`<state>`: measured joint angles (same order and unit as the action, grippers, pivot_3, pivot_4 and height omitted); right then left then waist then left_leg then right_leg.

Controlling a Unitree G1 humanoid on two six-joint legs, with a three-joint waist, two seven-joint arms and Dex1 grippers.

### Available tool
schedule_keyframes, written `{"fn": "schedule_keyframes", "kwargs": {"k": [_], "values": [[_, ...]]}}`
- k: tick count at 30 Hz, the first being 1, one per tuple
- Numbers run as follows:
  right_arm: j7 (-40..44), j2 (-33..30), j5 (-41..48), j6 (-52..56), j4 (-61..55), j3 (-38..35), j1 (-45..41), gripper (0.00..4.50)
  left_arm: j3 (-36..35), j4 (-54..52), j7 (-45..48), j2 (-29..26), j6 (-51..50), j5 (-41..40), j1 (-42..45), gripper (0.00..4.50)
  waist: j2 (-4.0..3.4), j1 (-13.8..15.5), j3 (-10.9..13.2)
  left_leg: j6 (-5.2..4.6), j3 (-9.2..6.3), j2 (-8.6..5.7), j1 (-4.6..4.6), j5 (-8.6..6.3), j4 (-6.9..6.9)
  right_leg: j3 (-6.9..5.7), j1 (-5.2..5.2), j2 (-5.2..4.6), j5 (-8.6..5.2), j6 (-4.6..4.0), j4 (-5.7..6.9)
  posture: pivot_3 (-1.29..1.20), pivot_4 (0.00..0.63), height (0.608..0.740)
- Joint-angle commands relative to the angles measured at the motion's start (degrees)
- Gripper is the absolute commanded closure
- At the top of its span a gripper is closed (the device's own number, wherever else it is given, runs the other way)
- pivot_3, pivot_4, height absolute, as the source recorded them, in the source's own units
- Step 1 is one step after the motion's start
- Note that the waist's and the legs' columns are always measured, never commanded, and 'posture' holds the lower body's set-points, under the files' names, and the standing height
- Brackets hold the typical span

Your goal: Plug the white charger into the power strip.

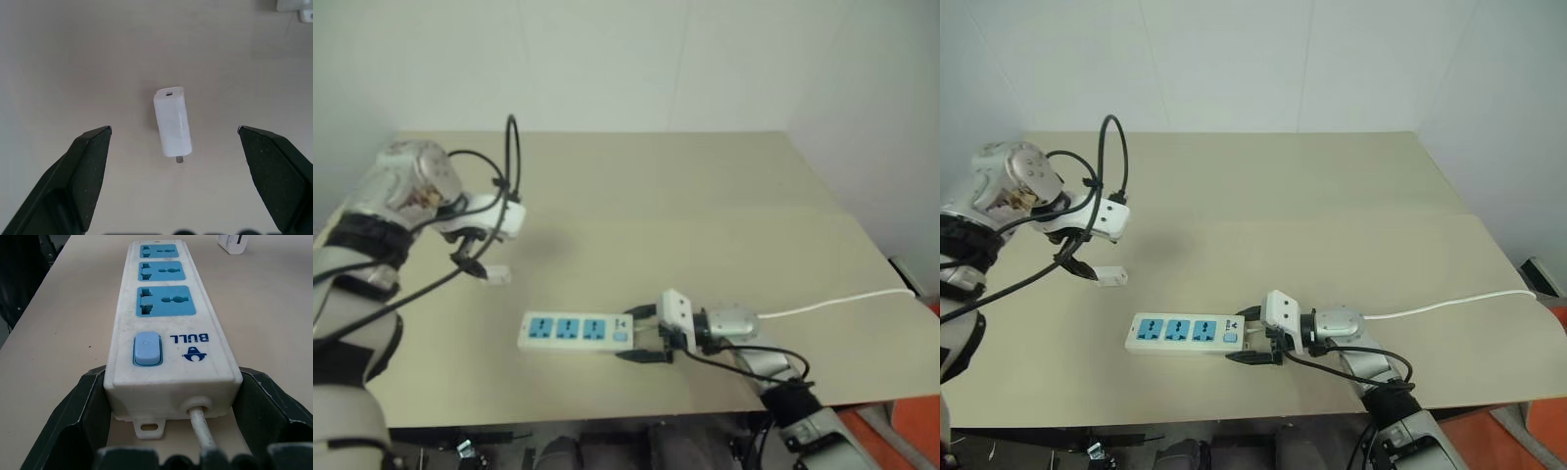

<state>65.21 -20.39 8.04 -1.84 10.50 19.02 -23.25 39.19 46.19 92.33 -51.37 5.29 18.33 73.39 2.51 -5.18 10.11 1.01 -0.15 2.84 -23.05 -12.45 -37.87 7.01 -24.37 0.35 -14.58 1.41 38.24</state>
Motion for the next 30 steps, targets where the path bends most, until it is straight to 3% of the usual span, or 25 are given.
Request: {"fn": "schedule_keyframes", "kwargs": {"k": [1,15,30], "values": [[-0.52,-0.23,-0.82,1.44,-2.3,1.37,1.55,1.1,-0.94,3.56,-0.01,1.74,1.97,2.61,2.36,0.0,0.0,-0.07,0.0,0.0,0.0,0.0,0.0,0.0,0.0,0.01,0.0,0.0,0.0,0.0,0.01,0.0,0.15,0.74],[-2.7,-0.9,-1.71,2.99,-4.3,2.12,2.48,1.1,-1.91,13.45,-4.98,10.25,3.29,10.59,2.05,0.0,0.02,-0.25,-0.01,0.0,-0.03,-0.01,-0.02,0.0,-0.01,0.02,0.0,0.01,0.0,0.0,0.03,0.0,0.15,0.74],[-4.21,-0.74,-1.88,3.22,-4.5,2.59,3.17,1.1,-1.65,18.45,-8.39,12.45,2.43,16.15,2.71,0.0,0.04,-0.28,-0.02,-0.01,-0.05,-0.04,0.12,0.01,-0.03,0.06,0.05,0.04,0.0,0.01,0.23,0.0,0.15,0.74]]}}
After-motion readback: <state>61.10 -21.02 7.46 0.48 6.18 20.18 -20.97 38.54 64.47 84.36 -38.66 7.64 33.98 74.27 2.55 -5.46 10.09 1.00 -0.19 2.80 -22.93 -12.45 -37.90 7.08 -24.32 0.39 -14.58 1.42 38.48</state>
